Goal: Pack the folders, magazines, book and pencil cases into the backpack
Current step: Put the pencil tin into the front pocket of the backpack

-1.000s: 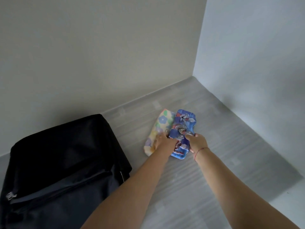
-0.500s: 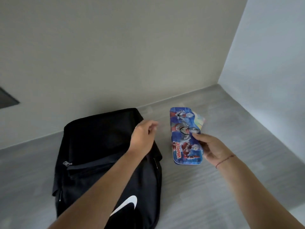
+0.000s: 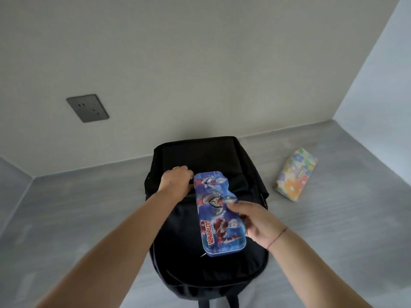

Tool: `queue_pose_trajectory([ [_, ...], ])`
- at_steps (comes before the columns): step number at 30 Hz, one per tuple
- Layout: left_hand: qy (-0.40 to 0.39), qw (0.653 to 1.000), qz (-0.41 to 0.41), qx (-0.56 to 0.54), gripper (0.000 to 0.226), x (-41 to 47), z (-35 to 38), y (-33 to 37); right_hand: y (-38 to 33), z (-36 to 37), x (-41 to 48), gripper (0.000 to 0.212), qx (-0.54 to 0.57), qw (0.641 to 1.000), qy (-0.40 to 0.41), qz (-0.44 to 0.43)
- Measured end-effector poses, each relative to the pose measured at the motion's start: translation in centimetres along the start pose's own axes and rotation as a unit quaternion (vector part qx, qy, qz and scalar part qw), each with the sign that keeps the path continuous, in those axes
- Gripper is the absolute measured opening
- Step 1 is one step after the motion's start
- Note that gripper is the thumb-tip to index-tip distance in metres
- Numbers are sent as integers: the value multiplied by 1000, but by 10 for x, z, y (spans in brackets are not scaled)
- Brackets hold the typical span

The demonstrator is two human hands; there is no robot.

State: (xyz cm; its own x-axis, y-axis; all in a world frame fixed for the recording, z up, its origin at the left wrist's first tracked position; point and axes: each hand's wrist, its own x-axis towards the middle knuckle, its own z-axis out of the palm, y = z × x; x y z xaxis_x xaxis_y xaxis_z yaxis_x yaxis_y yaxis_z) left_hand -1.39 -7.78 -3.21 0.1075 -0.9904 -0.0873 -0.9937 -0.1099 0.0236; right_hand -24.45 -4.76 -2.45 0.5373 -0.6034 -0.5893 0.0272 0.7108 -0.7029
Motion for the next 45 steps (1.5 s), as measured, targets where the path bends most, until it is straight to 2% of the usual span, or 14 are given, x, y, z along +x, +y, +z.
queue_pose_trajectory([
  [3,7,999,32,20,17,3,-3,0,5,5,-3,37,-30,999,11,0],
  [7,77,981,-14,-175,15,11,-17,-16,5,11,-1,25,-36,999,33,0],
  [9,97,972,0,-215,10,11,-26,-20,5,17,4,21,-13,999,53,1],
  [16,122,981,88,-126,14,2,-31,-15,-18,44,50,12,134,974,181,-11],
  [18,128,983,119,-62,17,1,-28,-19,-22,49,61,22,146,970,194,-19],
  [20,85,988,126,-6,33,-1,-25,-29,-22,51,69,31,137,968,211,-21],
  [22,40,992,110,39,47,-4,-22,-41,-20,52,73,32,142,964,222,-23],
  [24,41,994,90,39,39,-9,-17,-48,-19,53,76,24,156,961,229,-25],
  [27,88,993,41,-62,16,-17,-14,-48,-20,56,83,18,167,954,247,-28],
  [31,133,980,-13,-147,17,-25,-18,-47,-29,70,93,25,153,949,275,-34],
  [34,144,977,-10,-158,15,-31,-24,-49,-36,83,99,23,171,949,262,-28],
  [36,130,980,6,-149,14,-33,-26,-50,-41,87,100,32,207,948,240,-25],
  [41,82,990,16,-116,19,-34,-22,-51,-48,80,100,66,354,927,101,-67],
  [45,70,993,10,-91,22,-32,-19,-48,-52,75,101,74,388,919,30,-65],
])
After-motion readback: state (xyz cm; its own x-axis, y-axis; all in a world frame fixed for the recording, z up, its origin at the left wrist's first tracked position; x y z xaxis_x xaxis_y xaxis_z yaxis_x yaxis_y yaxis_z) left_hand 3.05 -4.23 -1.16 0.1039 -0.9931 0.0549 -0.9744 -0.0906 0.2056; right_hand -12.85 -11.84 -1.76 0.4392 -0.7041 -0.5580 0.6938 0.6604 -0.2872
